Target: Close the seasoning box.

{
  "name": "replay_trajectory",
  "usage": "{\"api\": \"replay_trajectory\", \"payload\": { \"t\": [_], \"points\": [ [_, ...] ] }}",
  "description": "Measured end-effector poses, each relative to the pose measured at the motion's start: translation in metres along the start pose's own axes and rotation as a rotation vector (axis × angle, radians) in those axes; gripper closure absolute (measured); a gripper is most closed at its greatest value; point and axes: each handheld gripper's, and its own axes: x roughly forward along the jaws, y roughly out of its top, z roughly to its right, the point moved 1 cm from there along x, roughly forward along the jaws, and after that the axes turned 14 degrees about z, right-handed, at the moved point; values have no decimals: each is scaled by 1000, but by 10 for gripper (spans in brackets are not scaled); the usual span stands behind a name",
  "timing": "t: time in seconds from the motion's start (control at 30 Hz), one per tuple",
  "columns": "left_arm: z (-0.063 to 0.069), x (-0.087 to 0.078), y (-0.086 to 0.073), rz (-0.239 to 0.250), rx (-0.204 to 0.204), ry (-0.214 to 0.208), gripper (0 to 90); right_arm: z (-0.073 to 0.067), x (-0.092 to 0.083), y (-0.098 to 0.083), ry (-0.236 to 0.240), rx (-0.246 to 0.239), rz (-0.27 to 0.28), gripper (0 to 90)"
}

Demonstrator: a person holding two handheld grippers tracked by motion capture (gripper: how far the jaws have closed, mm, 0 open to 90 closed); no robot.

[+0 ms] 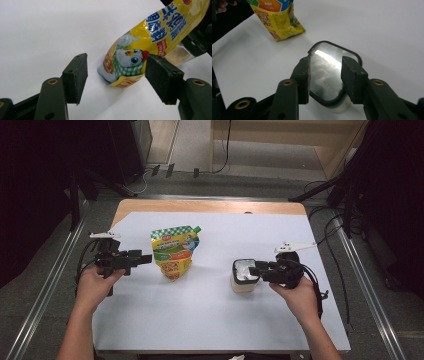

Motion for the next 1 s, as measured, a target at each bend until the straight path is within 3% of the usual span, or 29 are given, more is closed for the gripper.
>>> {"api": "replay_trajectory", "payload": {
  "t": [0.43, 0.6, 0.73, 0.87, 1.0],
  "points": [
    [-2, -1, -2, -7, 22, 25, 353, 30, -23, -3, -70, -16, 52, 480],
    [-2, 1, -2, -13, 29, 27, 353, 41, -29, -8, -123, -43, 80, 436],
    [-2, 1, -3, -12, 36, 36, 354, 50, -32, -12, -147, -32, 89, 399],
    [-3, 1, -3, -16, 42, 43, 356, 62, -35, -20, -157, 16, 104, 384],
    [-4, 2, -4, -22, 44, 45, 355, 71, -37, -25, -198, 12, 108, 341]
  ]
}}
